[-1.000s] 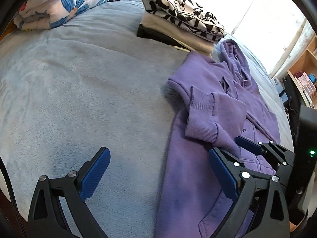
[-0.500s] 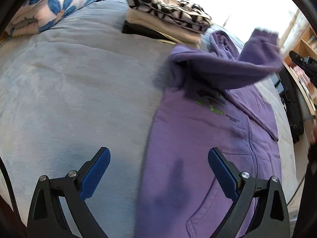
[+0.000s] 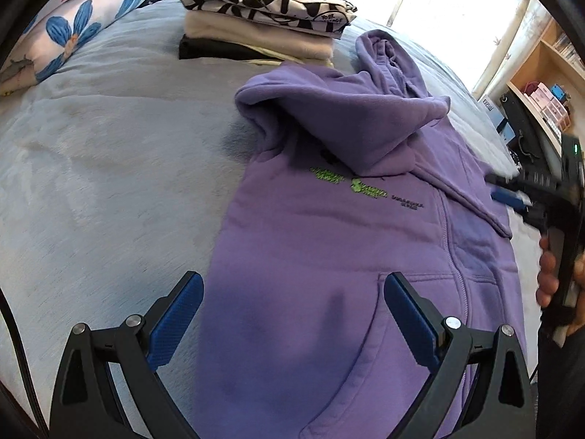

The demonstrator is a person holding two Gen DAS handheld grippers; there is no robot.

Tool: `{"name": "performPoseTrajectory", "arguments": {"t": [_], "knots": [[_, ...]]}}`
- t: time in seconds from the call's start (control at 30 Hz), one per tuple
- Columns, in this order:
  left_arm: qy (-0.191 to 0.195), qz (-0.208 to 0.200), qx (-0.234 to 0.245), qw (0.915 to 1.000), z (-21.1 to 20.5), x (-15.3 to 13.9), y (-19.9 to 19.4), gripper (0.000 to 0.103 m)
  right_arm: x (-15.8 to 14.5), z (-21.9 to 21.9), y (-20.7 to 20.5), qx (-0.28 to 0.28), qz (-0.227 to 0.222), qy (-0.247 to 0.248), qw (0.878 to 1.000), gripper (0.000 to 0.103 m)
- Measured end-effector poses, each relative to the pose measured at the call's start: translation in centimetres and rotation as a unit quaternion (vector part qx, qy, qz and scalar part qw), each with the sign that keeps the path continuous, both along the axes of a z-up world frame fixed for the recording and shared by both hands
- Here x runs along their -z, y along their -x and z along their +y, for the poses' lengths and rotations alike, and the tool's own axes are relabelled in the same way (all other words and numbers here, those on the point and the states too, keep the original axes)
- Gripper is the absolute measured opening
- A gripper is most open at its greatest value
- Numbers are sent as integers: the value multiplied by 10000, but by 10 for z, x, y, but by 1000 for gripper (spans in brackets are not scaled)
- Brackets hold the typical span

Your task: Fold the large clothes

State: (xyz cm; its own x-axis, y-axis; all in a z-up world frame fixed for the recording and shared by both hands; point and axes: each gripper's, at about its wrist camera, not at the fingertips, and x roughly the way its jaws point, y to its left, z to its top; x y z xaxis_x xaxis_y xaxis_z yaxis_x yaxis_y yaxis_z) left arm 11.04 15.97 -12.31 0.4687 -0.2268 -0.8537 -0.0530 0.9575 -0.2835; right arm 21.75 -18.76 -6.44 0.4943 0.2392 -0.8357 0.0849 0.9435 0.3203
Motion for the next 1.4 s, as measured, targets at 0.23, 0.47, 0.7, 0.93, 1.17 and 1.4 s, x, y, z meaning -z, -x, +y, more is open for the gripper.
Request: {"name": "performPoseTrajectory", "arguments": {"t": [0.23,0.47,0.7,0.93,1.17,1.4], "knots": [[-137,-146,178,9996,-10,-7,-17,98,-22,47,-54,-187,36,-546,9983,41],[-163,-142,269,9994,-8,-4,-57,98,8,82,-108,-166,1075,-194,9939,41],[-77,-143,304,9994,-14,1,-69,98,-27,109,-112,-774,249,-123,9966,13],[-14,-184,283,9994,-20,4,-69,98,-123,79,-61,-1065,-2313,-806,9637,13],[-77,-154,382,9991,-24,12,-66,98,-11,-17,-42,-37,-911,-300,9954,20],[4,-52,393,9992,-6,10,-84,98,53,-91,-12,745,234,-509,9957,31]]}}
